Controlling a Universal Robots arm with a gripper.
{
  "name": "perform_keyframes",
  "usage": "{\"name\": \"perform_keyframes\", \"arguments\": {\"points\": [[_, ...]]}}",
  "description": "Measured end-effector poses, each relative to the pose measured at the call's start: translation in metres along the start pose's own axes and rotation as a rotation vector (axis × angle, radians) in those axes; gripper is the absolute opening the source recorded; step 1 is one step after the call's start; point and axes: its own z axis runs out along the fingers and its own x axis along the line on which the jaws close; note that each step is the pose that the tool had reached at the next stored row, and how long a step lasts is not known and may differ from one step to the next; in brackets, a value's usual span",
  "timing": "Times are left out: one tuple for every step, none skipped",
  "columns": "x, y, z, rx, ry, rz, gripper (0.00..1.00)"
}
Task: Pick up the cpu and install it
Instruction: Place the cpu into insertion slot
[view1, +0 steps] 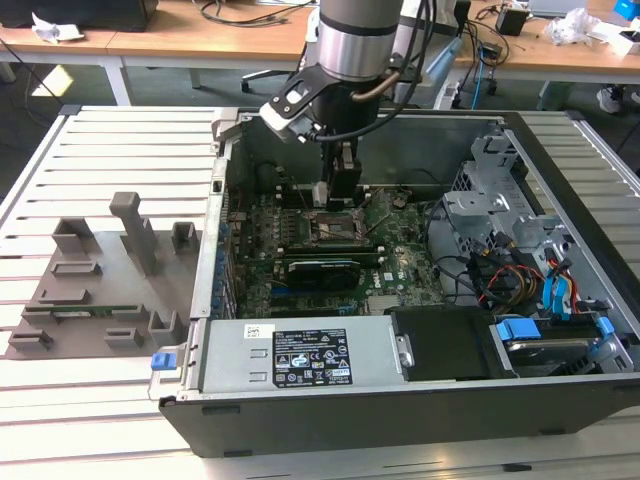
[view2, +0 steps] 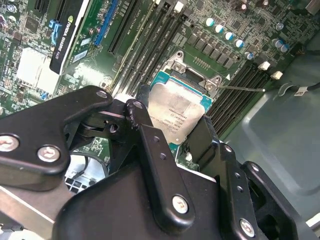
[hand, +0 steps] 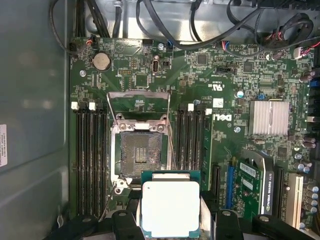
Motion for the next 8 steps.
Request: {"name": "perform_keyframes", "arguments": {"points": [[0.0001,-0.0001,0.0003,0.0,0.0,0.0,0.55],[0.0002,-0.0003,0.0007,0.0,0.0001,0.0,0.55],[0.0003,-0.0005,0.001,0.0,0.0001,0.0,0.55],[0.0004,-0.0008,0.0014,0.0,0.0,0.0,0.55],[0.0006,-0.001,0.0018,0.0,0.0,0.0,0.55],[0.001,-0.0014,0.0026,0.0,0.0,0.0,0.55],[0.0012,-0.0016,0.0033,-0.0001,0.0002,0.0,0.55],[0.0013,-0.0017,0.0041,-0.0001,0.0002,0.0,0.55]]}}
